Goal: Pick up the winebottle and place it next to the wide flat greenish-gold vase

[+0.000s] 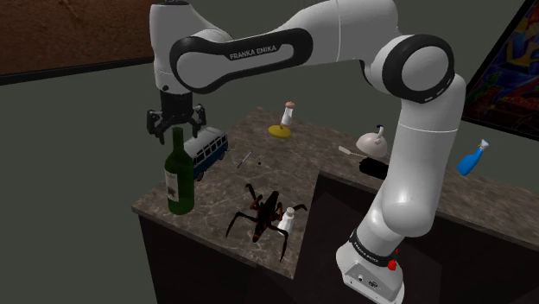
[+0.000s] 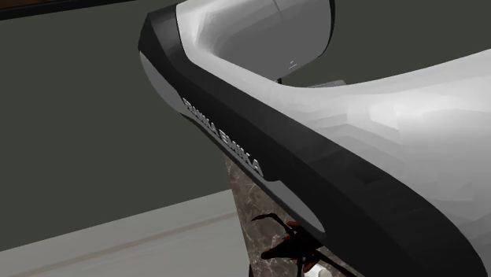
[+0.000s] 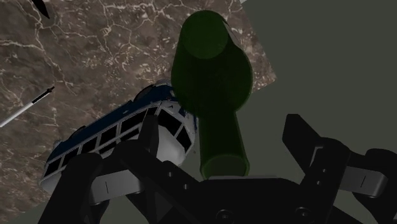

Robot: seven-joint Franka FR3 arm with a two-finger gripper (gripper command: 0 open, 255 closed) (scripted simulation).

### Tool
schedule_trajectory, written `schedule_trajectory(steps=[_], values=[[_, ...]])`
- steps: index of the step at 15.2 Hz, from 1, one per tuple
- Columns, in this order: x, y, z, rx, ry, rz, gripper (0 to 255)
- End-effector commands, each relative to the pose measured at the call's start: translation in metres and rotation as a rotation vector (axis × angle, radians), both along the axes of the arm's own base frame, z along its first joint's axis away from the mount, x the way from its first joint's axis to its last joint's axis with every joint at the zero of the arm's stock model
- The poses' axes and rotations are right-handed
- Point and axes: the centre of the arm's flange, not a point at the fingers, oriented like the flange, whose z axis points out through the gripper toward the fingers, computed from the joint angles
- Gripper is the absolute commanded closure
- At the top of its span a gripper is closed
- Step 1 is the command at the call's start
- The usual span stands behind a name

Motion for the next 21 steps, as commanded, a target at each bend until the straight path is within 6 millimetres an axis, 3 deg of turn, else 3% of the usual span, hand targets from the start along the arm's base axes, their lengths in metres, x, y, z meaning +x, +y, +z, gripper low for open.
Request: schedule_trajectory(steps=[1, 7, 8, 17, 21], values=[[0.001, 0.000, -0.003, 0.000, -0.001, 0.000, 0], [0.001, 0.000, -0.003, 0.000, -0.001, 0.000, 0], [0.001, 0.000, -0.003, 0.000, -0.001, 0.000, 255], [0.001, 0.000, -0.003, 0.000, -0.001, 0.000, 255], [0.001, 0.000, 0.018, 0.000, -0.001, 0.000, 255]])
